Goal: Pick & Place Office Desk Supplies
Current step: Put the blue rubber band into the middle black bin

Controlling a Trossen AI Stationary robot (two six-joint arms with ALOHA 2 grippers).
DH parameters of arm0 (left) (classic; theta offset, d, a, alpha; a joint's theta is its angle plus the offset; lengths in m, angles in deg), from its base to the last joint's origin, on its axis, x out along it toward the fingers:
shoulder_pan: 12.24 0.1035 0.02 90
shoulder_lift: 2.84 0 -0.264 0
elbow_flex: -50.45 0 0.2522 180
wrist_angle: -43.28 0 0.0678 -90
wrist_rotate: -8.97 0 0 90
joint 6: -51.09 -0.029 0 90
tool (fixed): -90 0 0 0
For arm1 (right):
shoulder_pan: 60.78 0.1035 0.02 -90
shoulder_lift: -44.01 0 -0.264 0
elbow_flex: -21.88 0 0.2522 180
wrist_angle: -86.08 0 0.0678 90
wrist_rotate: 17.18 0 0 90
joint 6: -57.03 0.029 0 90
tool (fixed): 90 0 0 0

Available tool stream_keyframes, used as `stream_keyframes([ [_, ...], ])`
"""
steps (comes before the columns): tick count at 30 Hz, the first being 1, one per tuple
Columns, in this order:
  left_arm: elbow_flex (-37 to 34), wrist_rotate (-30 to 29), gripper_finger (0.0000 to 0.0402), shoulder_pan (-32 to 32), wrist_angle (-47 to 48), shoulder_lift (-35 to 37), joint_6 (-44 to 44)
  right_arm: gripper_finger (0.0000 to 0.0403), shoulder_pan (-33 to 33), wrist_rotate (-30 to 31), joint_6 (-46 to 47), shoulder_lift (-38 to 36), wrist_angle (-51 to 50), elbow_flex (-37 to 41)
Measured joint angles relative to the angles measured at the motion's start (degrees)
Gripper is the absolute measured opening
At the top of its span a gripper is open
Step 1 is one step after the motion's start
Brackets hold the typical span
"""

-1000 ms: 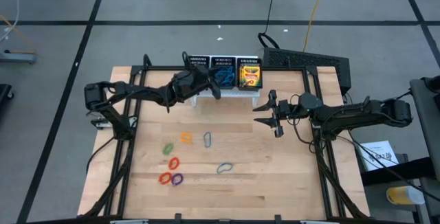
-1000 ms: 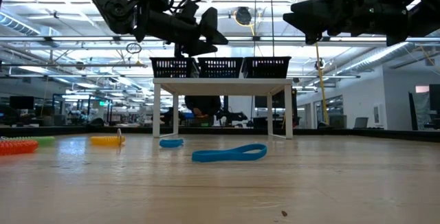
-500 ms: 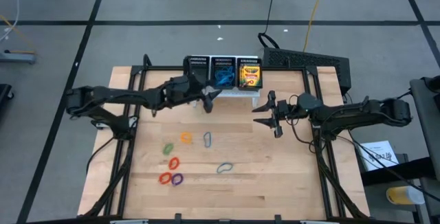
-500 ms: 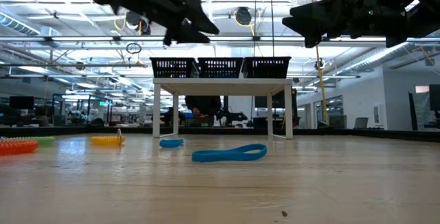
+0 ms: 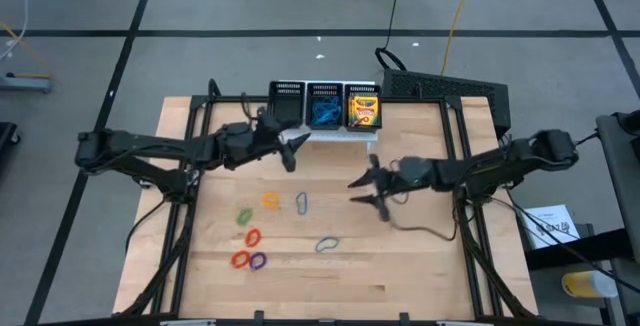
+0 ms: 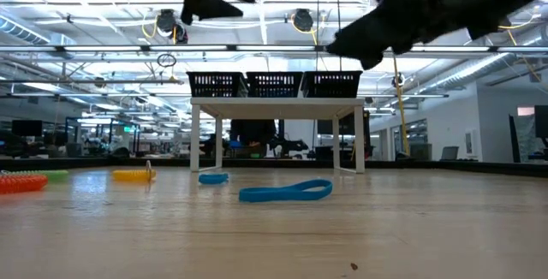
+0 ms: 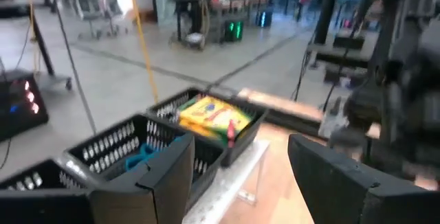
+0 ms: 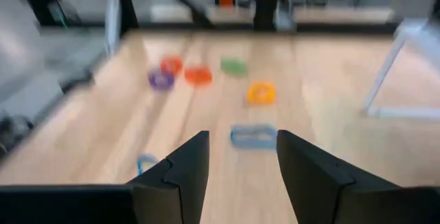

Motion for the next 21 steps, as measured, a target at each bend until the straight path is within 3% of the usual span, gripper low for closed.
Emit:
stream_keyframes([
  [4, -6.08, -0.44, 0.0246, -2.45, -9.73, 1.38, -2.37, 0.0160, 5.17, 5.41, -0.28, 7.42, -11.08, -8.66],
  [9, -15.40, -2.14, 0.0246, -4.80, -23.52, 1.92, -4.33, 0.0160, 9.41, 5.16, -0.13, 15.44, -13.52, -14.77],
  [16, -24.26, -4.98, 0.0246, -5.49, -29.96, 3.11, 0.50, 0.0160, 12.07, 5.62, 2.72, 25.30, -13.24, -18.89],
  [21, -25.98, -4.98, 0.0246, -5.95, -32.25, 3.30, 3.38, 0.0160, 12.99, 6.19, 3.61, 31.25, -12.43, -19.03],
])
